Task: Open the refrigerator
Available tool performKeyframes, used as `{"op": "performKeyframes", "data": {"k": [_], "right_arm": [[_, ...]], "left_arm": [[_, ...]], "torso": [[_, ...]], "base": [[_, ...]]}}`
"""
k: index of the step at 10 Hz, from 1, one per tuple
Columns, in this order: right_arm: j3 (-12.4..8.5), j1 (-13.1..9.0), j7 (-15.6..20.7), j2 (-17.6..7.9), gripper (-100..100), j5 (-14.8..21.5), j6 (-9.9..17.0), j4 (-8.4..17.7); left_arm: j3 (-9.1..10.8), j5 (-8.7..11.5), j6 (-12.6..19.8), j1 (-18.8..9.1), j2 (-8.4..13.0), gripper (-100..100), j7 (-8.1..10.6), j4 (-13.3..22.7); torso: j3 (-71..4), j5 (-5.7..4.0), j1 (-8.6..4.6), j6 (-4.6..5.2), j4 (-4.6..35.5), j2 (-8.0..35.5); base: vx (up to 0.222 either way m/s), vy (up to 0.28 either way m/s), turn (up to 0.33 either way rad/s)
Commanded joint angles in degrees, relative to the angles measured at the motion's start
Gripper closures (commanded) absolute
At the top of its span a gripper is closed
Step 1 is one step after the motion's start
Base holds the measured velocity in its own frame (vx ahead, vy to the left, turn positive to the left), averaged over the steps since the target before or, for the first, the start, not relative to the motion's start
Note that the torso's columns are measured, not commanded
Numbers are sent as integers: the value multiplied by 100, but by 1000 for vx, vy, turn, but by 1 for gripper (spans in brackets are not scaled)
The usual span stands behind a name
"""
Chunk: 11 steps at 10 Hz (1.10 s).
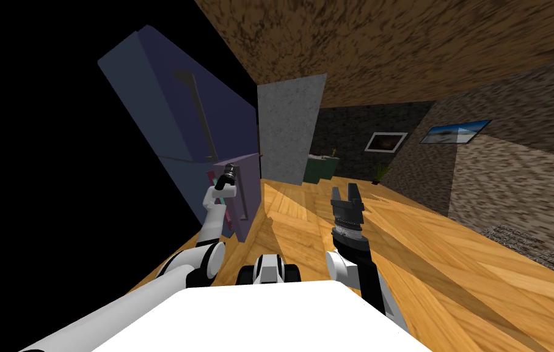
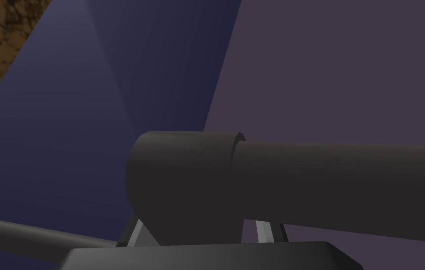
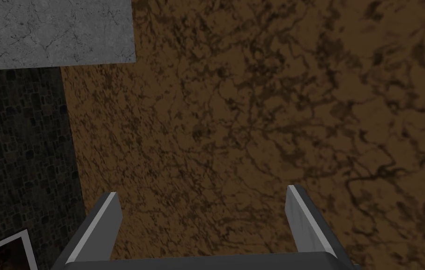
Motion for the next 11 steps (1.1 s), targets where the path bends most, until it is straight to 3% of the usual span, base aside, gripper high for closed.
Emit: {"op": "performKeyframes", "data": {"k": [1,3,5,6,7,9,11], "right_arm": [[1,0,0,2,0,0,0,0],[1,0,0,2,0,0,0,-1],[0,0,0,0,0,0,0,0],[0,0,0,0,0,0,0,0],[1,0,0,1,0,0,0,0],[1,0,0,1,0,0,0,-1],[0,0,0,0,0,0,0,0]], "left_arm": [[361,-298,-256,-442,-28,100,65,460],[361,-298,-256,-720,-28,100,65,797],[361,-298,-256,-720,-28,100,65,1007],[623,-559,-510,-944,-38,100,136,1187],[731,-582,-519,-1079,-38,100,136,1298],[731,-582,-519,-1393,-38,100,136,1707],[731,-582,-519,-1393,-38,100,136,1912]], "torso": [[13,-6,-50,-19,-3,23],[36,-9,-18,-11,25,51],[20,3,24,-12,22,29],[10,8,21,-19,6,14],[30,-3,-33,-35,7,49],[63,-12,-36,-11,27,89],[44,-1,6,-21,25,62]], "base": [[-82,-198,59],[-42,-76,17],[0,17,-17],[-81,-118,84],[-91,-182,76],[-40,-71,7],[0,3,-18]]}}
